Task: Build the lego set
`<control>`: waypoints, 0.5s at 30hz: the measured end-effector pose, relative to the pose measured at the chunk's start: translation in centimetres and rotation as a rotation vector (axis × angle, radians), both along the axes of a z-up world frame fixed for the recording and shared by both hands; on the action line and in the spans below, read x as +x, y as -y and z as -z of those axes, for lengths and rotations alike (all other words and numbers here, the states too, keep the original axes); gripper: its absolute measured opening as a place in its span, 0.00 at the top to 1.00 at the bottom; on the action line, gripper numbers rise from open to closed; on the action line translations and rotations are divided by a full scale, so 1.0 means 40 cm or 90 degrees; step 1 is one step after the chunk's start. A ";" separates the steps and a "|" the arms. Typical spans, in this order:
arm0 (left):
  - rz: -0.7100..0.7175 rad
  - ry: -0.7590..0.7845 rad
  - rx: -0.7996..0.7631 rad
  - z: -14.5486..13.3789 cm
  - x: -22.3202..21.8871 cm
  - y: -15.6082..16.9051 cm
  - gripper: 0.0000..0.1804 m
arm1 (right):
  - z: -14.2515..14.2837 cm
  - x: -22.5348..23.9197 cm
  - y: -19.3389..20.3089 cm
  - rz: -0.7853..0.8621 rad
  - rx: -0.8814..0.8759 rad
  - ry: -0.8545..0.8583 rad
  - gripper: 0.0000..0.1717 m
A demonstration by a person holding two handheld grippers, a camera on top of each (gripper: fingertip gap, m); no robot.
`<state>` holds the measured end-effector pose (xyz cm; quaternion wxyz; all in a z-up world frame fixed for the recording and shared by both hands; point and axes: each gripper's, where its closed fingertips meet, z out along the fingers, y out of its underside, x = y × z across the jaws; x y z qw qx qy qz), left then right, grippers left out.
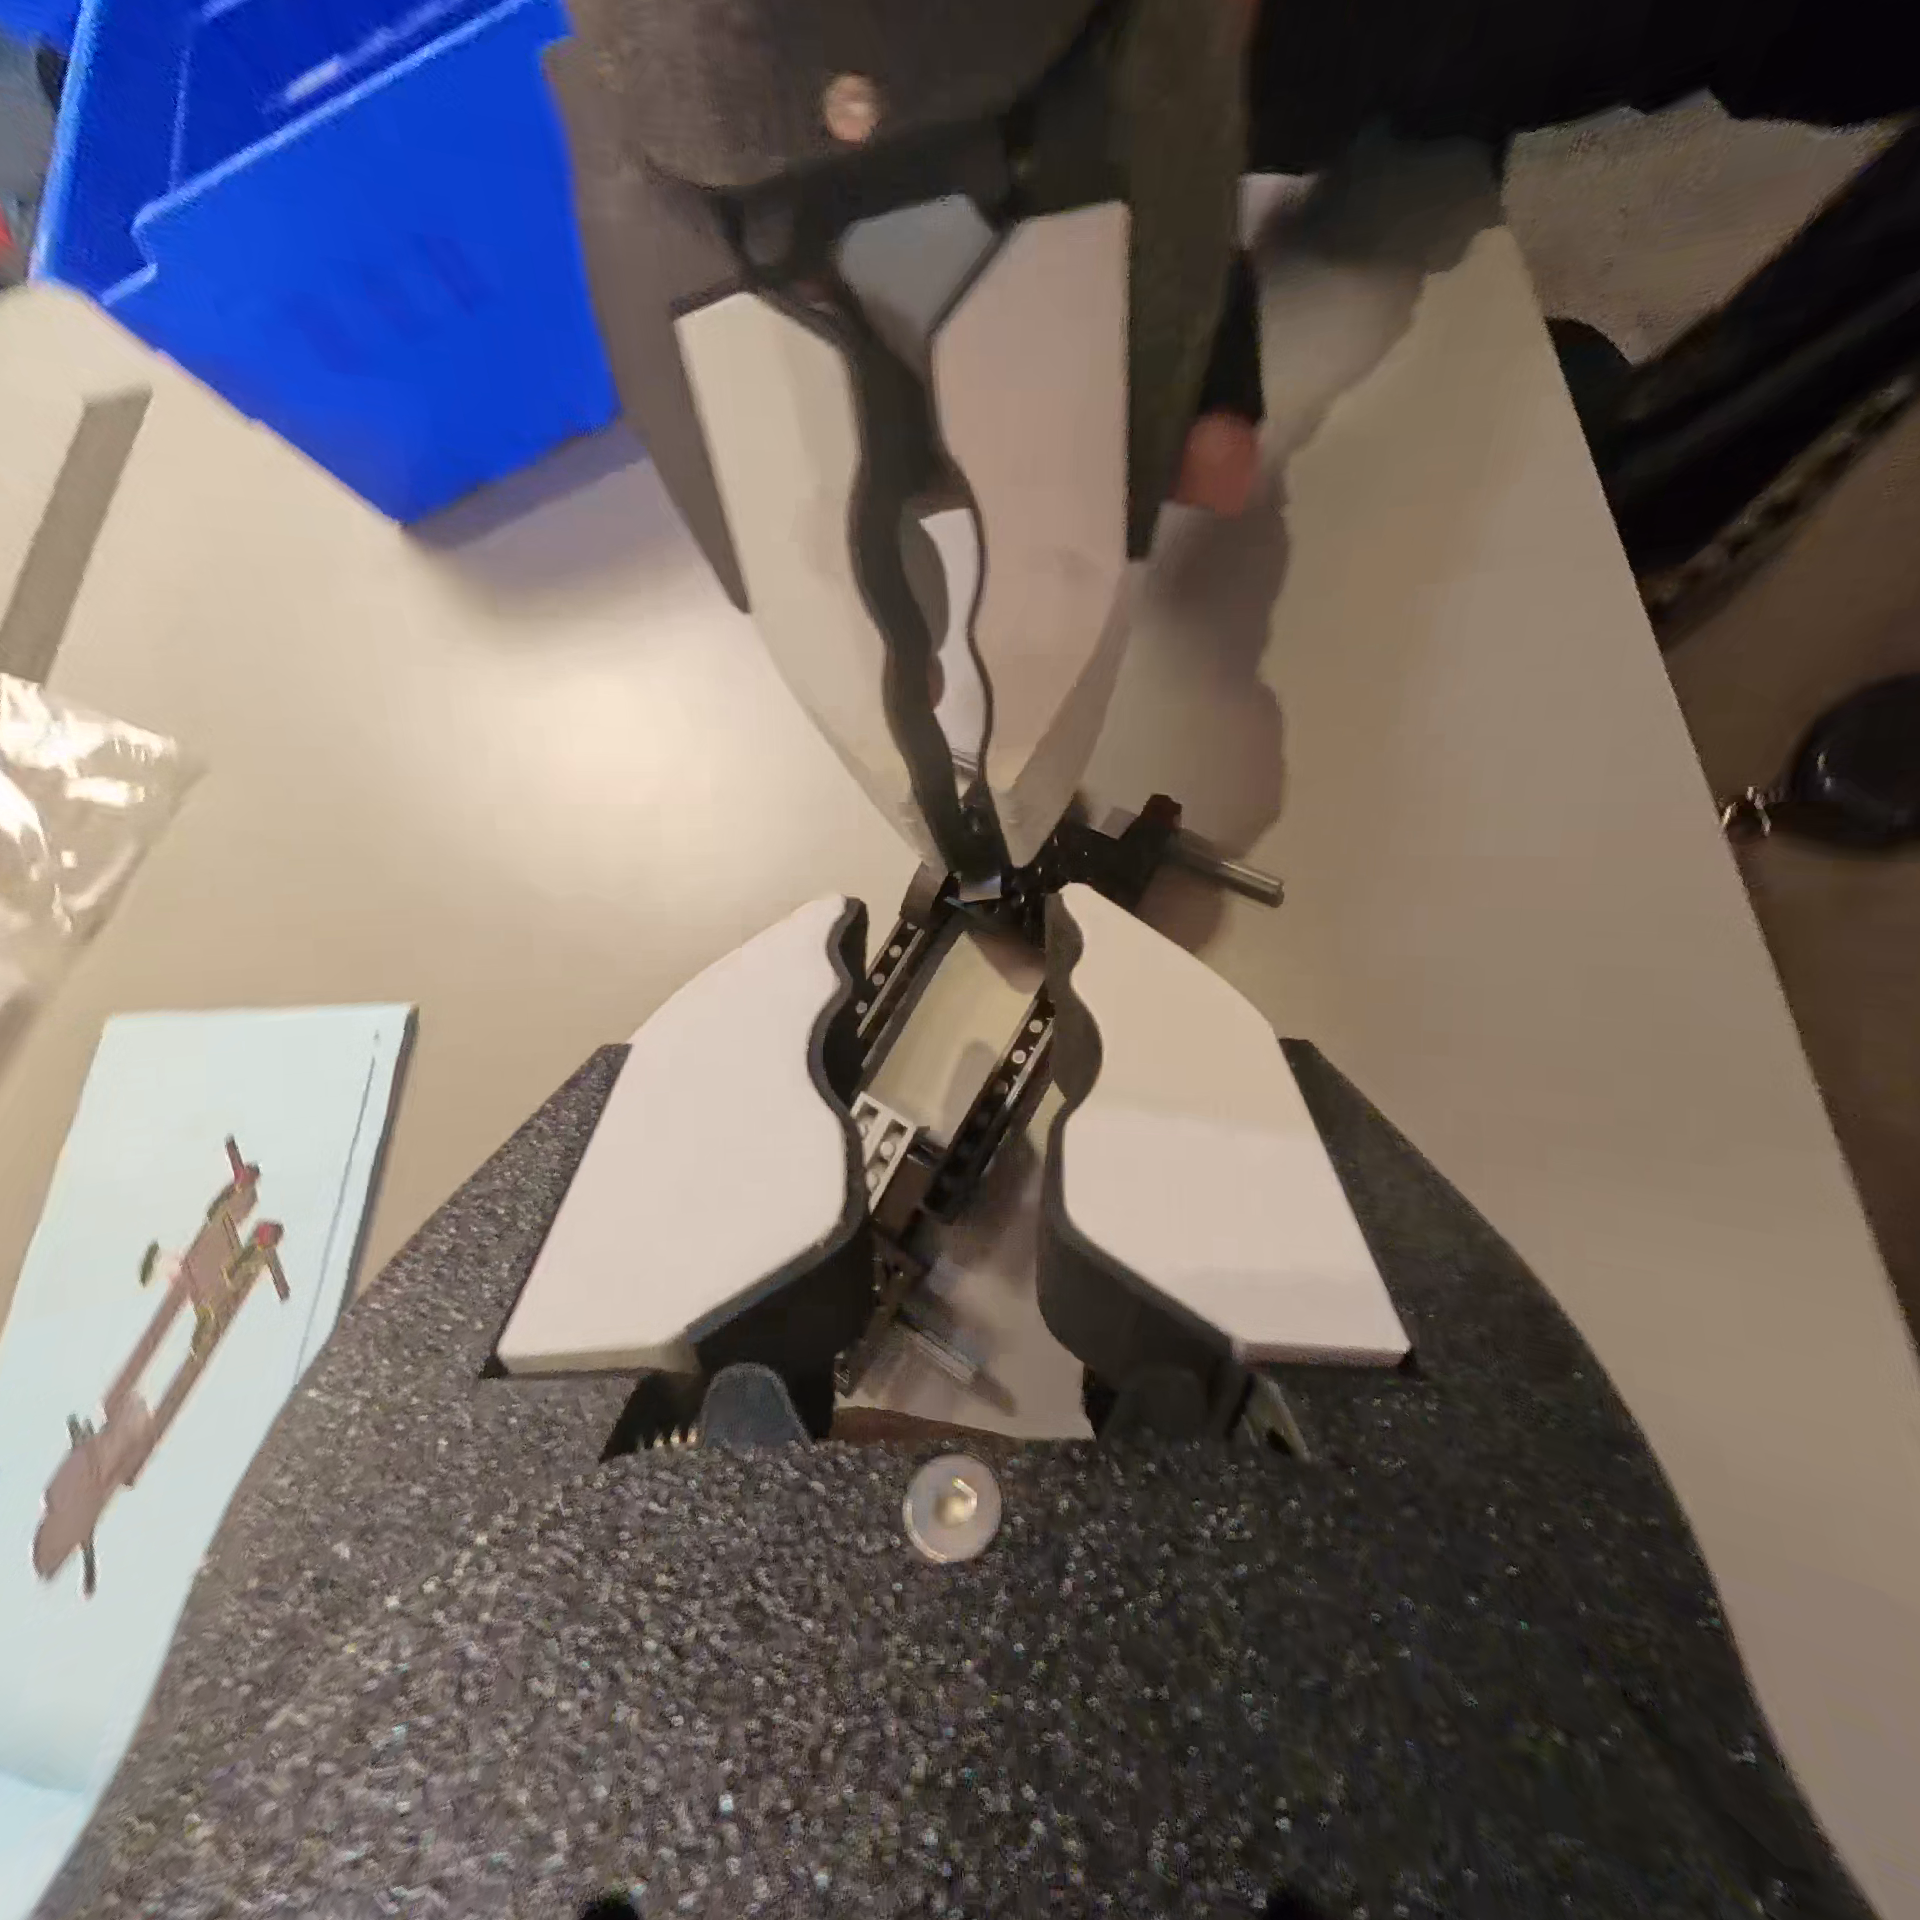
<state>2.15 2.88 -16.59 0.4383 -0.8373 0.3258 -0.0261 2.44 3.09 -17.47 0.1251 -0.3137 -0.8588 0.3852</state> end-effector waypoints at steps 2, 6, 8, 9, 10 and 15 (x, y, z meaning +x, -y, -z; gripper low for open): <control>0.034 -0.020 0.024 0.014 0.004 0.002 0.85 | -0.001 0.000 0.002 -0.003 -0.005 0.001 0.96; 0.048 0.003 0.037 0.024 0.011 -0.006 0.92 | 0.008 -0.007 0.001 -0.007 -0.014 0.011 0.96; 0.042 0.011 0.036 0.028 0.005 -0.009 0.93 | 0.012 -0.009 0.002 -0.010 -0.014 0.014 0.96; 0.039 0.018 0.031 0.032 0.002 -0.009 0.93 | 0.012 -0.010 0.003 -0.012 -0.016 0.014 0.96; 0.037 0.025 0.023 0.036 0.001 -0.008 0.92 | 0.012 -0.010 0.004 -0.013 -0.016 0.012 0.96; 0.042 0.068 0.009 0.039 0.010 -0.005 0.92 | 0.019 -0.008 0.008 -0.021 0.002 0.000 0.96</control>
